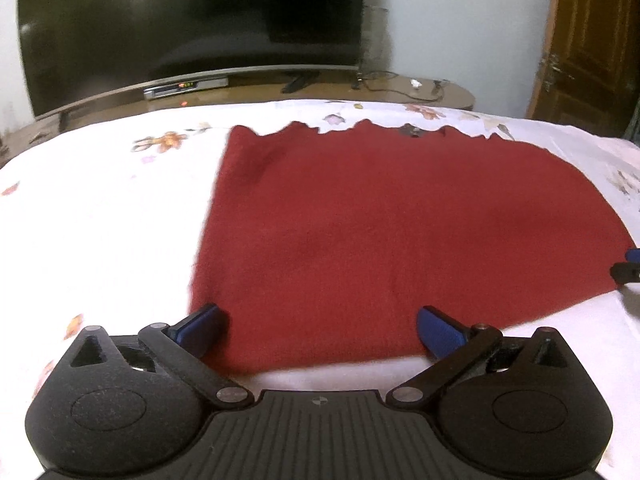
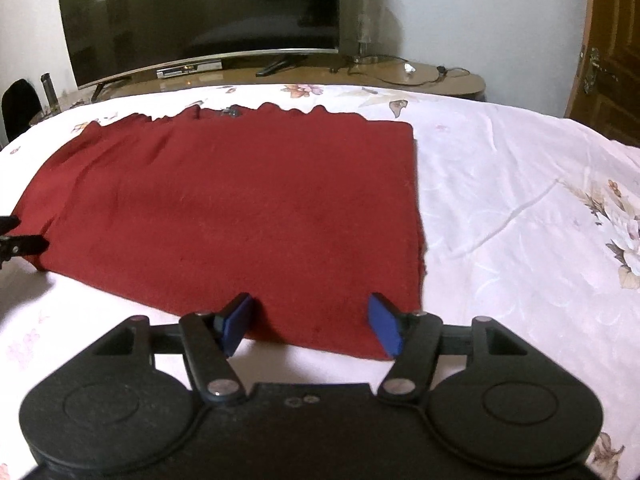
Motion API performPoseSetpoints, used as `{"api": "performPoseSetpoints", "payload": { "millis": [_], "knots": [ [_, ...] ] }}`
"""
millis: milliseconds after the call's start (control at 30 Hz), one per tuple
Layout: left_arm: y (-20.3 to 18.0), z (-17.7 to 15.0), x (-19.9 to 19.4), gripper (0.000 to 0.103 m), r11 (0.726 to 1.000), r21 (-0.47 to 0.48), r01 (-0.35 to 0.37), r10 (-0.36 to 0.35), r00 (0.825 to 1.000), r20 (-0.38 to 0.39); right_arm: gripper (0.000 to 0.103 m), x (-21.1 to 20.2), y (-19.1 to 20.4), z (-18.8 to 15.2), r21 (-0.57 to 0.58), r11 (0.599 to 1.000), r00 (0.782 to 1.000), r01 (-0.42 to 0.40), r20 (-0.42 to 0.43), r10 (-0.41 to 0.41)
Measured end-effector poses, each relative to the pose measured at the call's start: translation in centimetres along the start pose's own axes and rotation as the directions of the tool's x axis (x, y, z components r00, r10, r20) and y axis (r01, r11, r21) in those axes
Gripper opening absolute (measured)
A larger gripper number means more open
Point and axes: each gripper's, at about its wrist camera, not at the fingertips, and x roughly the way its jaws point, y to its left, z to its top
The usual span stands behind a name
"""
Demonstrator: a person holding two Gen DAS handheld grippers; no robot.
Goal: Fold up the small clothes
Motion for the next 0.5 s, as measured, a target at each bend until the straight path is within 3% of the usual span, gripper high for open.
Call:
{"api": "performPoseSetpoints", "payload": {
  "millis": [100,200,300,400,500],
  "knots": [
    [1.4,-1.2,-2.9,0.103,0.993,-0.106,0.06,-0.059,0.998,0.019,0.063,-2.4,-0.1,0.2,0.049,0.999,0.999,-0.02,0.049,0.018],
    [3.2,-2.9,-3.2,0.103,0.945,-0.287,0.156,-0.165,0.986,-0.01,0.063,-3.7,-0.1,-0.4,0.072,0.997,0.997,-0.032,0.073,0.026],
    [4.9,-4.4,-2.7,0.103,0.834,-0.499,0.237,-0.231,0.97,0.076,0.063,-4.1,0.3,-0.8,0.097,0.994,0.995,-0.057,0.086,0.049],
    [6.7,-4.6,-1.5,0.103,0.712,-0.632,0.305,-0.272,0.95,0.153,0.064,-4.3,1.0,-0.8,0.108,0.991,0.993,-0.075,0.102,0.064],
    [7.9,-4.4,-0.2,0.103,0.634,-0.692,0.347,-0.294,0.935,0.199,0.064,-4.2,1.8,-0.4,0.115,0.989,0.99,-0.097,0.115,0.083]
  ]
}}
